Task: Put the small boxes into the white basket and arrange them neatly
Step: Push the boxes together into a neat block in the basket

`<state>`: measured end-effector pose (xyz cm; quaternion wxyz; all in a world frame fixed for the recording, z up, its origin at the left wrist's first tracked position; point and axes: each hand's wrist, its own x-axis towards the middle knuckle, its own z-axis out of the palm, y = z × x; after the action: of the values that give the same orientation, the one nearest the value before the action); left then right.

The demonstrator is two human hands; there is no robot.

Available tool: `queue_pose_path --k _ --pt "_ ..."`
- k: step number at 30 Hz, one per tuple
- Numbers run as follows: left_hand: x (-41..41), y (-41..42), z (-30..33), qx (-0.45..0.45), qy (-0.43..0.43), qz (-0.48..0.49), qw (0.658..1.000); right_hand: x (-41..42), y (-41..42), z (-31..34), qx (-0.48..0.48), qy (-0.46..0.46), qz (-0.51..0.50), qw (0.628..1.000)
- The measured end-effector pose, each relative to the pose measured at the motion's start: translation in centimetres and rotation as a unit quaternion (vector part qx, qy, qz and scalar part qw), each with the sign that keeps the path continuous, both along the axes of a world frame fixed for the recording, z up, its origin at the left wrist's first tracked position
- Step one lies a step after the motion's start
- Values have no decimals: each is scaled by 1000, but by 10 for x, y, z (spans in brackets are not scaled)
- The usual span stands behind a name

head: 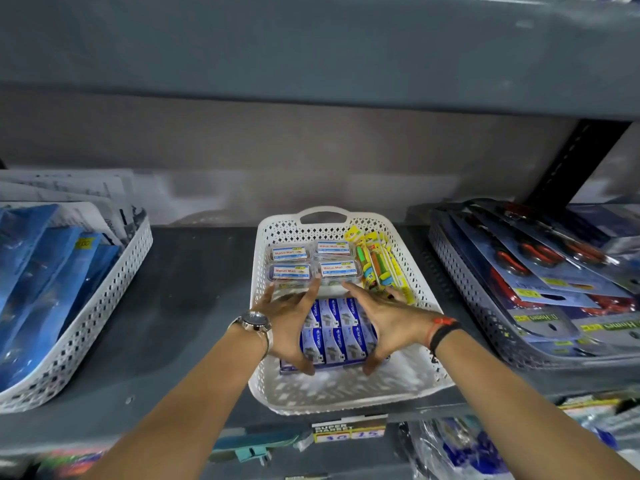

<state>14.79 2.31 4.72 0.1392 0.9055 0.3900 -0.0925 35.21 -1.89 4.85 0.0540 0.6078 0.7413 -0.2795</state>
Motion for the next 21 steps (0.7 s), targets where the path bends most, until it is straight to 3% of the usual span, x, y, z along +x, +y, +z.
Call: queue_pose_path --k 7,15,21 --pt "5 -2 -6 42 -18 16 999 -2 -1 1 50 -12 3 999" --pt "-9 2 10 44 72 -14 996 7 -1 15 2 -82 33 996" --pt "-9 5 14 40 88 -15 995 5 -2 16 40 -78 32 996"
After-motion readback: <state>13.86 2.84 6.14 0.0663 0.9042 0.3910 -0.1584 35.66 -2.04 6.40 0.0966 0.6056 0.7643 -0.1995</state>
